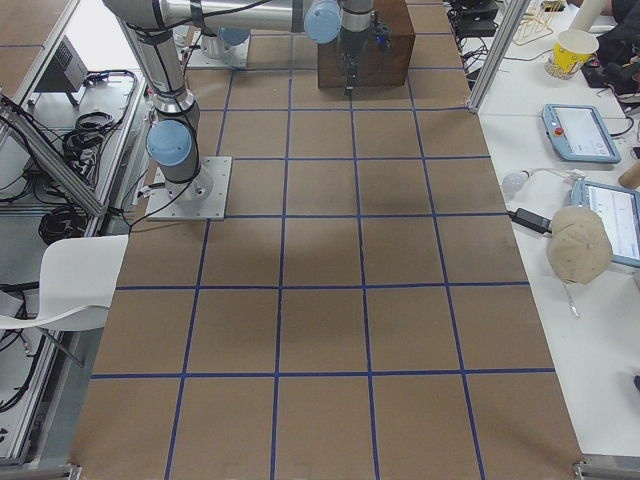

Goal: Open drawer and put corn inside
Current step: 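Release the handle and lower the left gripper onto the yellow corn, then grasp the yellow corn with the left gripper and lift it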

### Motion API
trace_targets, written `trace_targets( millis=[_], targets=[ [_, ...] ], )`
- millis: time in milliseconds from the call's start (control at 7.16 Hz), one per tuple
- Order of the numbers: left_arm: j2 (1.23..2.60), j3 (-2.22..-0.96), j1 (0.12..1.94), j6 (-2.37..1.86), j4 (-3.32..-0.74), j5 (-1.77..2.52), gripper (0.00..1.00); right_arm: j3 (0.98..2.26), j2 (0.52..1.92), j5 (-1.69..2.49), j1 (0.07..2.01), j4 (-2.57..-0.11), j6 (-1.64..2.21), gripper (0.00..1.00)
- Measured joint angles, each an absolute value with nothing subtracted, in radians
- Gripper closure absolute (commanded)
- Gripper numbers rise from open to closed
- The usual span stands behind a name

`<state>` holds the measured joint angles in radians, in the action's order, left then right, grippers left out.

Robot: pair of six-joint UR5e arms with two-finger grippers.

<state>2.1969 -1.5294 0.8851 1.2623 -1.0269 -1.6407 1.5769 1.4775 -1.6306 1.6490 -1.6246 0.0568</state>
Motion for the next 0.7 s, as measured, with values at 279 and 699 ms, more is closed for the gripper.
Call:
trace_targets(
  millis=[279,699],
  targets=[
    [2.206,-1.527,0.886,1.265,-1.025,-1.643,0.81,1.577,1.478,-1.631,1.649,-1.625,0.057,0.00],
    [2.205,-1.526,0.890,1.267,-1.025,-1.642,1.00,1.577,1.477,-1.631,1.649,-1.625,0.057,0.00]
  ],
)
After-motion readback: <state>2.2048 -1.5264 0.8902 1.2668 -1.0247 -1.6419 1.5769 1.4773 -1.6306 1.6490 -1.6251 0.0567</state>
